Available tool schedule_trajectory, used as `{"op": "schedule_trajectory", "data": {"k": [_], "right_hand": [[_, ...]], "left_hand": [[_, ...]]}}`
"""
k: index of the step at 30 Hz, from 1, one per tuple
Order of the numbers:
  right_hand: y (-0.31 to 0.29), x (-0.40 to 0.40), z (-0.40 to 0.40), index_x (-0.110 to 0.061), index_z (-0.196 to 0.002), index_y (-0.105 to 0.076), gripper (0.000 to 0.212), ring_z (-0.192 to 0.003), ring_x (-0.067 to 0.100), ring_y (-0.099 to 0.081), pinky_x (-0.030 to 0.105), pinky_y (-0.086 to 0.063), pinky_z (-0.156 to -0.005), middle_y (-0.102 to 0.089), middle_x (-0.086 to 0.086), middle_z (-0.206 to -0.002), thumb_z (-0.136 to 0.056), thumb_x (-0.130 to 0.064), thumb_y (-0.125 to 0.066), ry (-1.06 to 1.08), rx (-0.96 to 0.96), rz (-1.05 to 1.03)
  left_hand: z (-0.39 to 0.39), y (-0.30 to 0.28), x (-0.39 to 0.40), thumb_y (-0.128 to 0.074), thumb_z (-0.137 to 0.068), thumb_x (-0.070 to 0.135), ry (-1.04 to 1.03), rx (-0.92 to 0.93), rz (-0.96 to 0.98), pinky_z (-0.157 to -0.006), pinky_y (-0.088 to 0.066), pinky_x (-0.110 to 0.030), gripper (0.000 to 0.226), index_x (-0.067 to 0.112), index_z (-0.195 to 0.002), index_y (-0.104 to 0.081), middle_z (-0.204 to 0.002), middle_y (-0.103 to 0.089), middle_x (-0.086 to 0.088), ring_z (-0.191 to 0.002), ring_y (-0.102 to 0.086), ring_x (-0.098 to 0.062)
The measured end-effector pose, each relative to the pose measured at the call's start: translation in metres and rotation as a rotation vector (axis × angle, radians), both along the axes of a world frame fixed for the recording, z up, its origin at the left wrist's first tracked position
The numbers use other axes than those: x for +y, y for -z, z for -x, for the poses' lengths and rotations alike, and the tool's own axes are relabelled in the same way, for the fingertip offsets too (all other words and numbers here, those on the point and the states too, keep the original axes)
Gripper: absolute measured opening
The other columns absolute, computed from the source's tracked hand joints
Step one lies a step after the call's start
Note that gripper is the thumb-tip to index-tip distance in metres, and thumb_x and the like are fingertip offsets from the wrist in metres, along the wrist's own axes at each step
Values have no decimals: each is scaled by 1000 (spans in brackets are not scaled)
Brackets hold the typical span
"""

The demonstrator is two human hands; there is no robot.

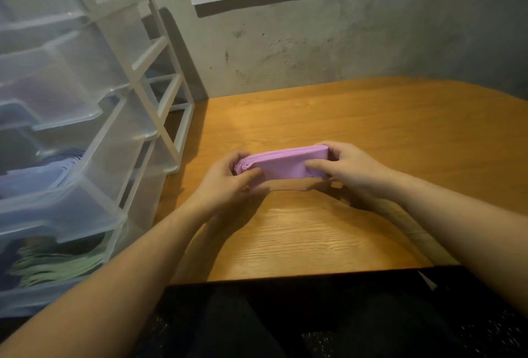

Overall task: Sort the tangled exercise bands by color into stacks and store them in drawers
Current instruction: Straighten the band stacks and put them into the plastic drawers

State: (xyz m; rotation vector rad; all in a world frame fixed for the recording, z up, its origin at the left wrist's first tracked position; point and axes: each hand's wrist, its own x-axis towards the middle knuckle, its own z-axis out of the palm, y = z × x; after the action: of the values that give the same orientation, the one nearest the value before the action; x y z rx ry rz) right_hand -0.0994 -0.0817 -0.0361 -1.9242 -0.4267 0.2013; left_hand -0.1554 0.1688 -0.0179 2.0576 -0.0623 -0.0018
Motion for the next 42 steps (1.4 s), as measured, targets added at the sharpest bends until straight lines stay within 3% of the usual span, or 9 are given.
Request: {"op": "schedule_trajectory", "data": {"k": [9,12,15,19,25,31,34,37,42], "right_hand": [[-86,16,20,-9,-110,-66,18,-64,10,-64,25,-45,-60,-67,4,-84,-94,-15,-63,33,1,-184],[-121,33,25,-13,-114,-65,22,-68,11,-68,28,-47,-63,-69,3,-89,-93,-21,-66,-29,-17,-189],[-155,58,31,-17,-117,-64,25,-73,14,-69,27,-50,-62,-70,5,-94,-95,-28,-66,-105,-70,-153],[-197,103,40,-19,-116,-61,21,-70,15,-67,28,-49,-59,-67,6,-93,-97,-27,-63,-183,-162,-106],[-248,182,41,-15,-116,-59,25,-70,12,-69,18,-49,-53,-67,9,-97,-93,-20,-66,-261,-317,-54],[-288,250,28,-23,-114,-64,21,-84,8,-64,16,-49,-68,-68,-6,-94,-93,-22,-67,-248,-516,-28],[-297,275,17,-19,-117,-67,25,-89,3,-61,12,-49,-71,-68,-9,-98,-93,-24,-68,-232,-643,63],[-302,294,6,-12,-120,-70,32,-105,12,-58,26,-49,-88,-66,-5,-112,-92,-28,-67,-223,-829,207],[-306,308,-11,-17,-118,-72,35,-106,16,-59,37,-51,-91,-70,-5,-109,-91,-39,-66,-166,-909,272]], "left_hand": [[31,-98,4,-71,-92,27,-79,-98,54,-57,-53,-23,39,18,-125,-53,-108,-65,-10,-70,-65,-14],[45,-138,22,-74,-90,28,-121,-119,81,-66,-56,-28,45,17,-129,-54,-111,-66,-12,-79,-68,-19],[64,-173,48,-73,-90,26,-144,-140,62,-77,-60,-31,28,19,-116,-64,-104,-72,-9,-89,-71,-19],[87,-211,93,-69,-93,21,-174,-209,41,-70,-58,-23,23,17,-116,-66,-100,-72,-6,-82,-69,-13],[94,-246,170,-67,-95,21,-277,-308,-56,-81,-60,-33,22,18,-116,-63,-99,-70,-3,-87,-71,-14],[69,-267,235,-65,-97,20,-399,-488,-143,-71,-49,-8,16,22,-112,-61,-90,-66,9,-70,-61,8],[53,-268,262,-67,-97,24,-426,-541,-203,-83,-49,-20,20,21,-115,-60,-95,-66,7,-81,-60,-3],[42,-271,281,-67,-96,35,-408,-494,-293,-97,-50,-41,31,18,-120,-58,-109,-66,-1,-96,-60,-17],[35,-276,291,-61,-91,52,-439,-498,-476,-92,-51,-47,43,17,-116,-57,-108,-65,-3,-97,-60,-22]]}}
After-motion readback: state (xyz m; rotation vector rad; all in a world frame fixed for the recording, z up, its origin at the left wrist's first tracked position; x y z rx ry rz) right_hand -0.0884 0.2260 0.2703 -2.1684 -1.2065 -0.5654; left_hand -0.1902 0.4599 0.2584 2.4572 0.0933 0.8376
